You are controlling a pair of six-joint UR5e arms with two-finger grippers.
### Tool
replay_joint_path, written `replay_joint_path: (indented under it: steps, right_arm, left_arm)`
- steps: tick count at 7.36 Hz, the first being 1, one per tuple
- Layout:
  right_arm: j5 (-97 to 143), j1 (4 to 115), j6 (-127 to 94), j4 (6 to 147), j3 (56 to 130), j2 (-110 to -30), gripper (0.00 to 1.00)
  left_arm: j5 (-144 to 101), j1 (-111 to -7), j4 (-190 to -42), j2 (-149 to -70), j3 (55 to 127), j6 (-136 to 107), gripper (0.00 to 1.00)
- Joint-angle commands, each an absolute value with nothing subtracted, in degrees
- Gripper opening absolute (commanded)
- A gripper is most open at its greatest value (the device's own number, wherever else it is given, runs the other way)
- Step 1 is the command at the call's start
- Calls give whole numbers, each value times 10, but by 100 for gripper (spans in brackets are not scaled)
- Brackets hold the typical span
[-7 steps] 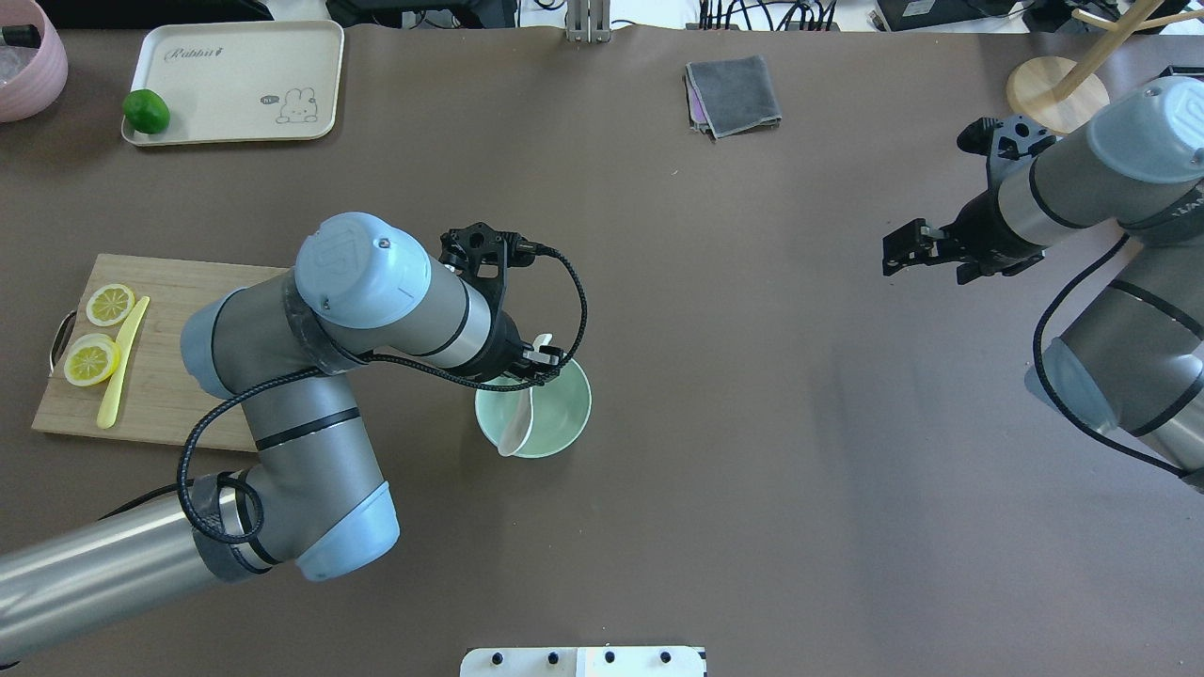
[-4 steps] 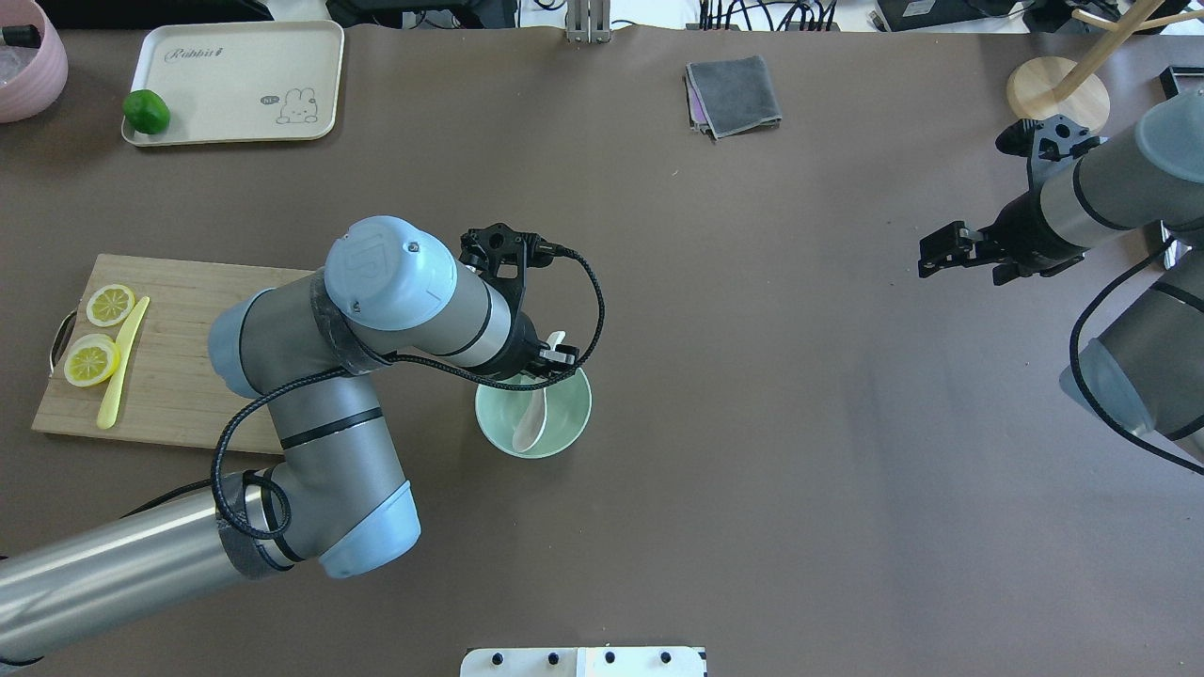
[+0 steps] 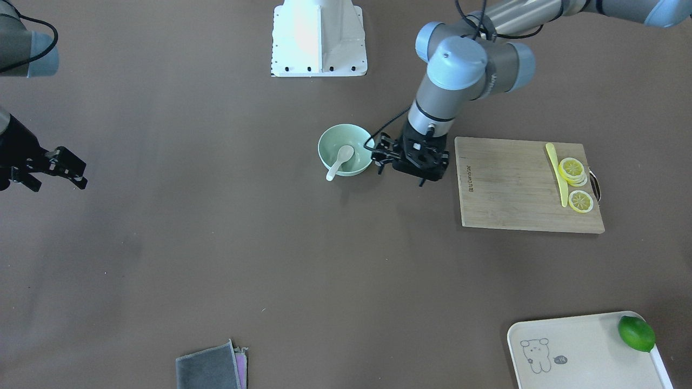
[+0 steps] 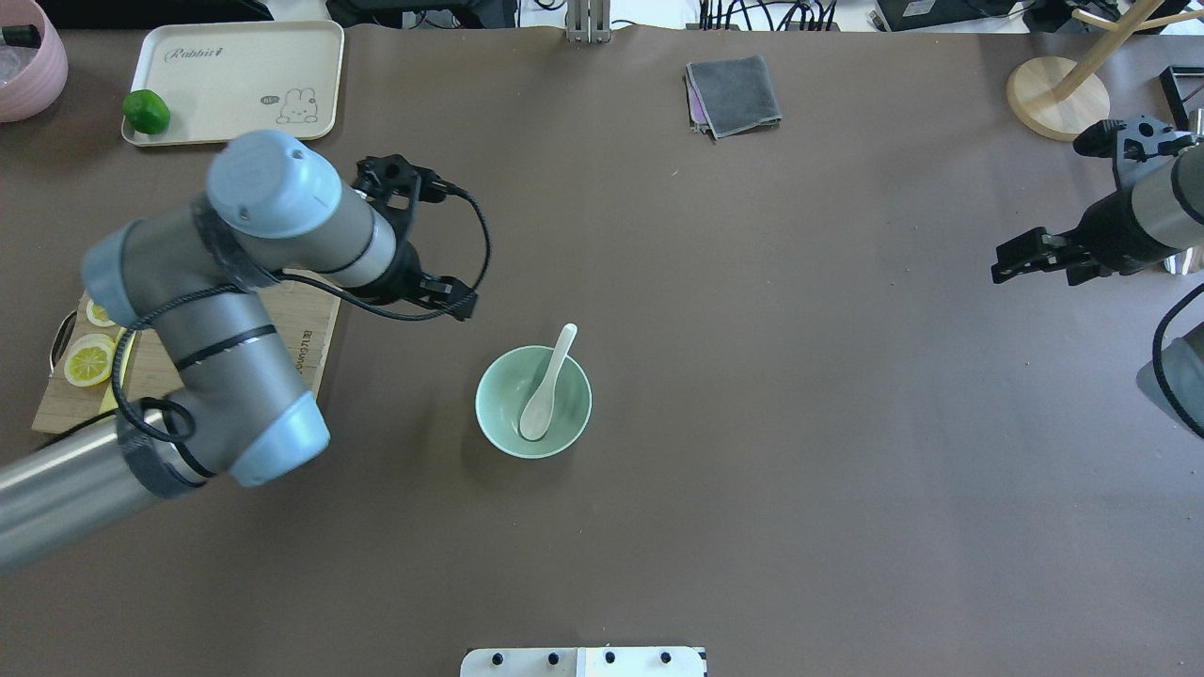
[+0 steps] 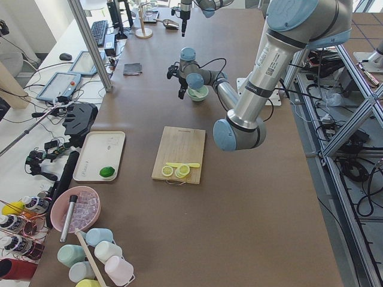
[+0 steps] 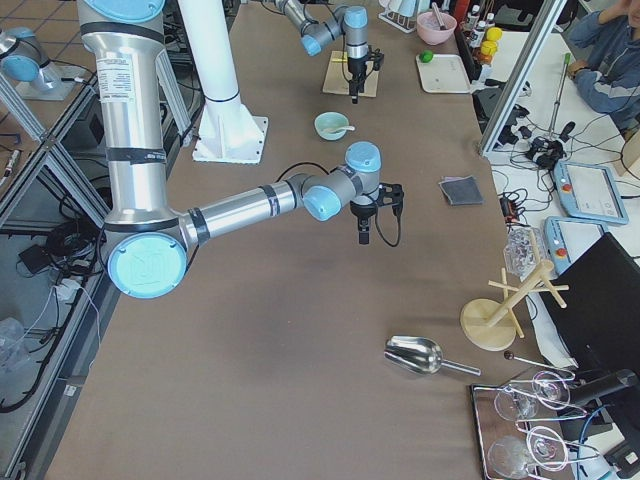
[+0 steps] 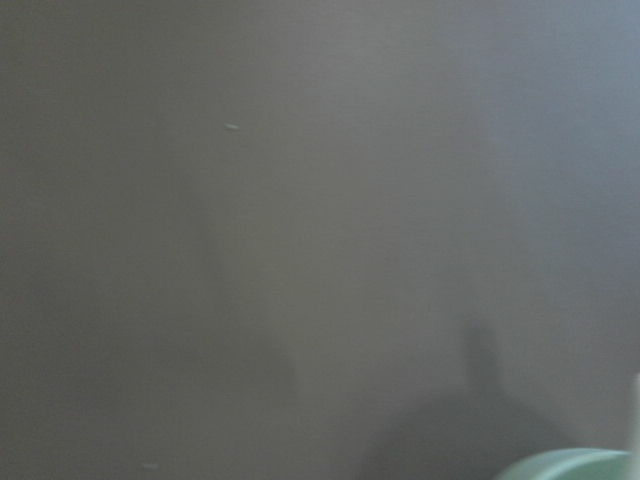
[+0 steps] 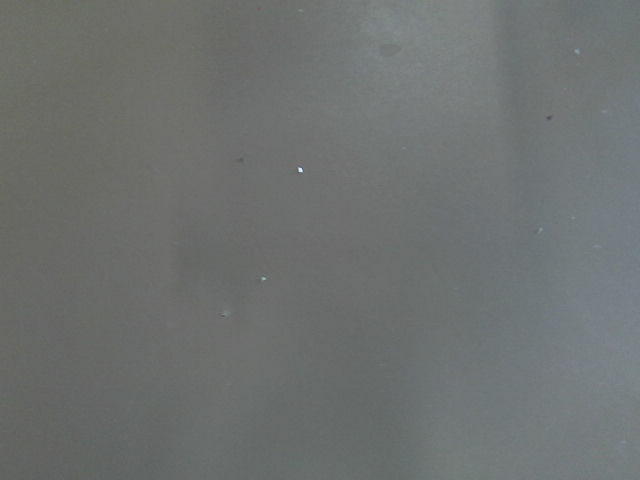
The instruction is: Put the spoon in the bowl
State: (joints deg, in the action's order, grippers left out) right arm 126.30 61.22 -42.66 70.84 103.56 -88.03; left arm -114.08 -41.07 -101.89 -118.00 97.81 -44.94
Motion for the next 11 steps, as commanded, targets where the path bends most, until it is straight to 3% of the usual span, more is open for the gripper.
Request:
replay_joint_path:
  steps: [1, 5, 11]
  right_arm:
    - [1297, 682, -314, 740, 1028, -910, 100]
    - [1299, 786, -82, 809, 1022, -963, 100]
    - [1332, 810, -78, 801, 1006, -967, 100]
  left_arm:
    - [-1218, -550, -977, -1037, 1038, -258, 98]
    - [-1310, -776, -976, -848, 1041, 21, 98]
    - [-1271, -815, -980, -836, 1038, 11, 98]
